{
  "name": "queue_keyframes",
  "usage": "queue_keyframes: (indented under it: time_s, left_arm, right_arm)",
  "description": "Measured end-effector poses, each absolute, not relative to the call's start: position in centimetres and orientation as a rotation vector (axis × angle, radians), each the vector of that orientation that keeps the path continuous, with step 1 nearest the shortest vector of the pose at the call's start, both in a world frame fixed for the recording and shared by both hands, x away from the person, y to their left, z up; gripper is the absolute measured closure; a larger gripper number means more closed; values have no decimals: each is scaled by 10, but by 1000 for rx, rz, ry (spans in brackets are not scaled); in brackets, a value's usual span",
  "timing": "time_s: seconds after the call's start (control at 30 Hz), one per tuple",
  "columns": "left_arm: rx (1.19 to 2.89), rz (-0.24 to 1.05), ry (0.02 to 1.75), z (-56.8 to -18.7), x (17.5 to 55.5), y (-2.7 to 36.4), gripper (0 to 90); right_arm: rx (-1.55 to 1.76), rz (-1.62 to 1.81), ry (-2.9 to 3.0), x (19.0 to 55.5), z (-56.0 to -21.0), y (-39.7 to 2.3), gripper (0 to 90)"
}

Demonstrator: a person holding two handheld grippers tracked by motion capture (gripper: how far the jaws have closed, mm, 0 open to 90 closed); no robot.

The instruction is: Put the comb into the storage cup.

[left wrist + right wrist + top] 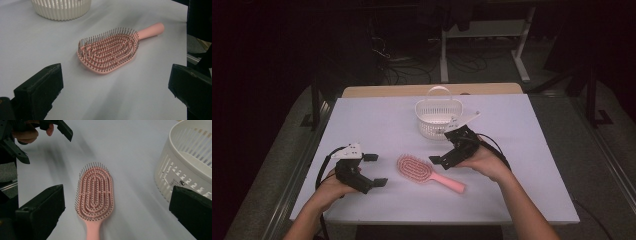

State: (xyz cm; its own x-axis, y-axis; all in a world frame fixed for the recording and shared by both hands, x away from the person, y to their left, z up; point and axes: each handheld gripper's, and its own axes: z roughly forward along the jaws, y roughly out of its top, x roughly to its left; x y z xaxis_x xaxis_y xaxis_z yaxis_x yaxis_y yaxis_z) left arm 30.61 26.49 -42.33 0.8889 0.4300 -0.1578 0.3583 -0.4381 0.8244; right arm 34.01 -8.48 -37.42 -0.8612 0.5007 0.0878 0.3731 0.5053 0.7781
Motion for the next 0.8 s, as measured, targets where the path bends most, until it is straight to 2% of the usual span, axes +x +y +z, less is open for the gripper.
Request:
queue_keyframes:
  time_s: [0.8]
  left_arm:
    - [2070,91,564,-423,307,265,0]
  right_arm:
    - [740,1263,2610,346,-367,-64,0]
